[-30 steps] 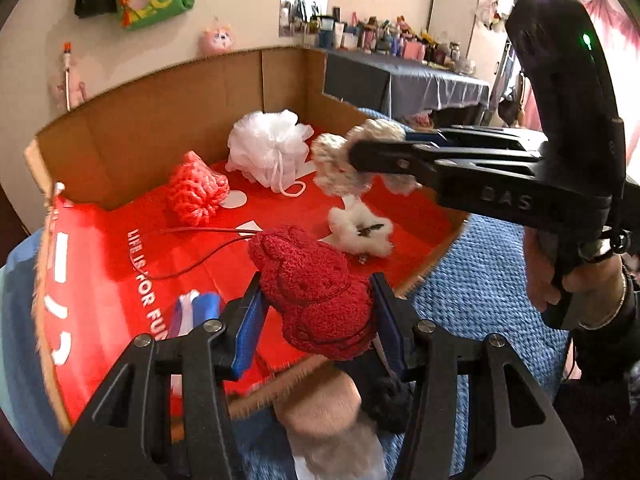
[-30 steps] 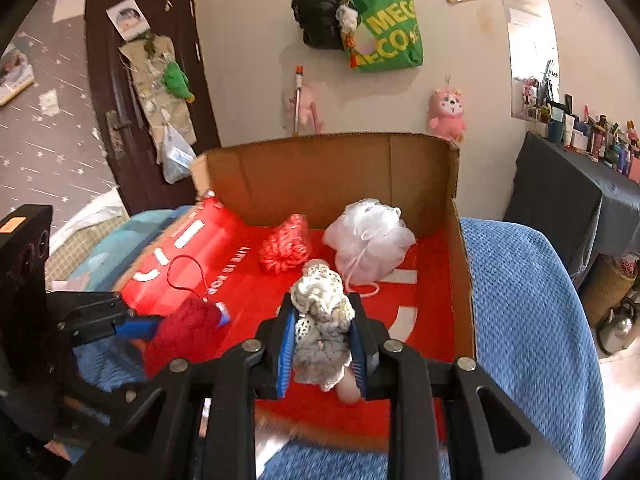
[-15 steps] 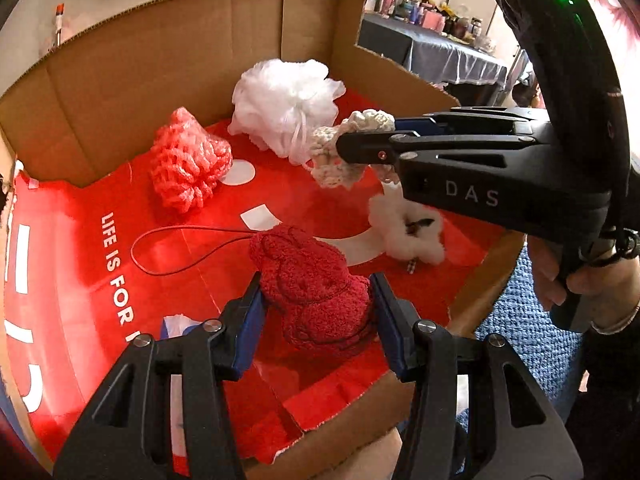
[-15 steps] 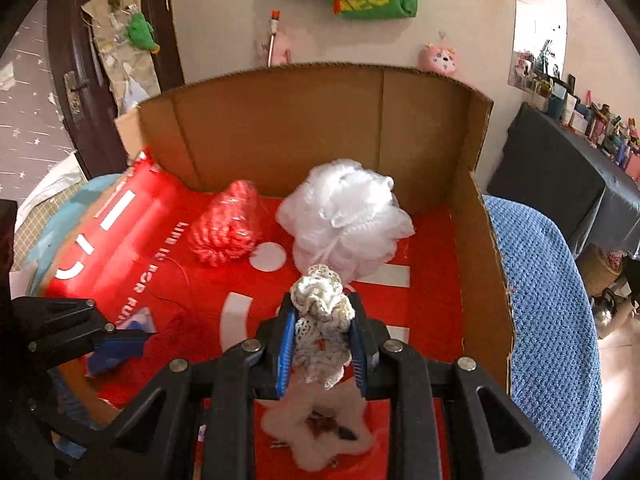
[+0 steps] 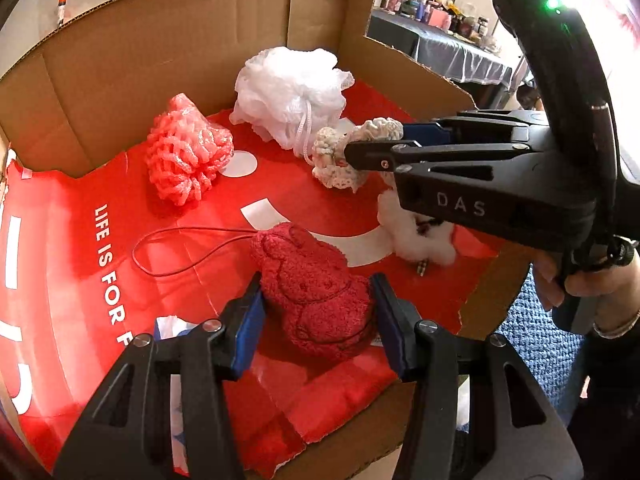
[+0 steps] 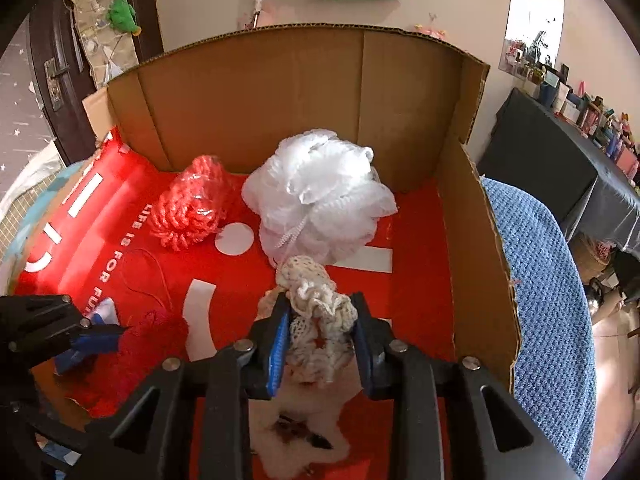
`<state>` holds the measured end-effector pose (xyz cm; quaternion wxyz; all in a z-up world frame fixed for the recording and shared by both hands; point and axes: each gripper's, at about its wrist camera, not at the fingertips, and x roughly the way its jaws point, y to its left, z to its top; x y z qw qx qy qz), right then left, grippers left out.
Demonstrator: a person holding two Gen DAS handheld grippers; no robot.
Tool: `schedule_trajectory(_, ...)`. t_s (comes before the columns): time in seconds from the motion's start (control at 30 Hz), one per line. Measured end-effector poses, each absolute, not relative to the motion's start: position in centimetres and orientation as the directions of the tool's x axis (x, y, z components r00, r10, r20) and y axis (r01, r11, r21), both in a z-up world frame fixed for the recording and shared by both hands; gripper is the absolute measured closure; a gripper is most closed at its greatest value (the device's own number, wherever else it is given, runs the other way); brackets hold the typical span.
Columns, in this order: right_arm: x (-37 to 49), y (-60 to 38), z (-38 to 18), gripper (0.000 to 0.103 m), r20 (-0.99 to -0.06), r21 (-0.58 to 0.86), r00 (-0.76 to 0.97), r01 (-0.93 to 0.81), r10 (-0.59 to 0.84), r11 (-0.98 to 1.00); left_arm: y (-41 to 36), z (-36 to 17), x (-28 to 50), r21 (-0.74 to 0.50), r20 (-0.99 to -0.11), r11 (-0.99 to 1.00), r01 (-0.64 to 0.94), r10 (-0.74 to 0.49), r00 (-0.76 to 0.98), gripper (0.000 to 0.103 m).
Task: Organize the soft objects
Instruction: 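Carry the yarn and scrunchie into the red box and open both tools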
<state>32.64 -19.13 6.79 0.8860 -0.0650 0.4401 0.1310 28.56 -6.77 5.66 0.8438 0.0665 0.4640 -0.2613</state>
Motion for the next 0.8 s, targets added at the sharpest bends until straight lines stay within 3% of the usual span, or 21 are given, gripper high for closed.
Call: schedule_trajectory(0.8,32.48,-18.18,6.69,0.058,-0.806,-0.049,0.576,-0.29,0.134,0.956,-6.26,5.72,28.73,-0.137,-0.807,0.853,0.504,-0.391,0.443,0.046)
